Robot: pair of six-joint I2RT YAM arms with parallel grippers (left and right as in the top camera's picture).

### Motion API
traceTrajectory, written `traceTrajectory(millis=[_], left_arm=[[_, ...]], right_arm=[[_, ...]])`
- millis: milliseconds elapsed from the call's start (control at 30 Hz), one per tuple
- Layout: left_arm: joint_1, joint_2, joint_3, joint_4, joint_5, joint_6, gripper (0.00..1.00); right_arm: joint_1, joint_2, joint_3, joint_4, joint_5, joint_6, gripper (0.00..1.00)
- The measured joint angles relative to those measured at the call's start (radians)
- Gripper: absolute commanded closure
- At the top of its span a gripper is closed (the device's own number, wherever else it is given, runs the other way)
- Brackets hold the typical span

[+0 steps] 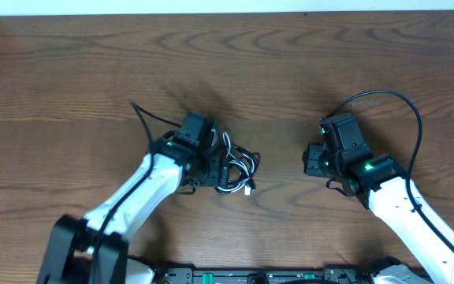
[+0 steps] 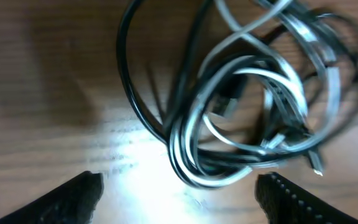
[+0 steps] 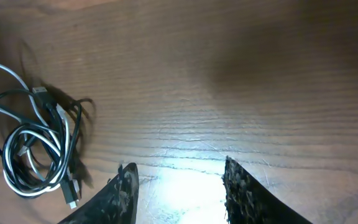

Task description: Untangle cables

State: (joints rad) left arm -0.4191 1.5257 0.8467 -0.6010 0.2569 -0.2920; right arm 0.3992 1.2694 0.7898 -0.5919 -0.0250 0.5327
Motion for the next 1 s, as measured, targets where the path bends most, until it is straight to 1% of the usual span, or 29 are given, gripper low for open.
traceTrajectory(millis=[67,167,267,300,333,367,400,533,633,800,1000], left_arm=[[0.0,0.046,0.0,0.019,-0.002,-0.004,0.39],[0.0,0.093,0.0,0.044,-0.002,-0.003,0.46],[0.0,0.13,-0.001,0.072,-0.001,-0.004,0.73],[0.0,0.134,-0.001,0.079,-0.001,-0.008,0.78],[0.0,0.136,-0.001,0.086,-0.001,-0.008,0.81],[0.0,0.14,-0.001,0.089,-0.001,-0.008,0.9],[0.0,0.14,-0.001,0.09,-0.001,-0.013,0.92],[0.0,0.139,-0.001,0.092,0.016,-0.026,0.93],[0.005,0.135,0.002,0.09,0.092,-0.026,0.93],[0.042,0.063,0.037,0.09,0.296,-0.025,0.93],[0.151,-0.076,0.069,0.122,0.504,-0.054,0.93]], right_arm=[[0.0,0.0,0.0,-0.003,0.0,0.0,0.6],[0.0,0.0,0.0,-0.009,0.0,0.0,0.6],[0.0,0.0,0.0,-0.011,0.0,0.0,0.6],[0.0,0.0,0.0,-0.011,0.0,0.0,0.6],[0.0,0.0,0.0,-0.011,0.0,0.0,0.6],[0.0,0.0,0.0,-0.011,0.0,0.0,0.59],[0.0,0.0,0.0,-0.011,0.0,0.0,0.58],[0.0,0.0,0.0,-0.011,0.002,-0.002,0.51],[0.0,0.0,0.0,-0.011,0.002,-0.005,0.49],[0.0,0.0,0.0,-0.006,-0.029,-0.048,0.49],[0.0,0.0,0.0,0.021,-0.092,-0.08,0.46]])
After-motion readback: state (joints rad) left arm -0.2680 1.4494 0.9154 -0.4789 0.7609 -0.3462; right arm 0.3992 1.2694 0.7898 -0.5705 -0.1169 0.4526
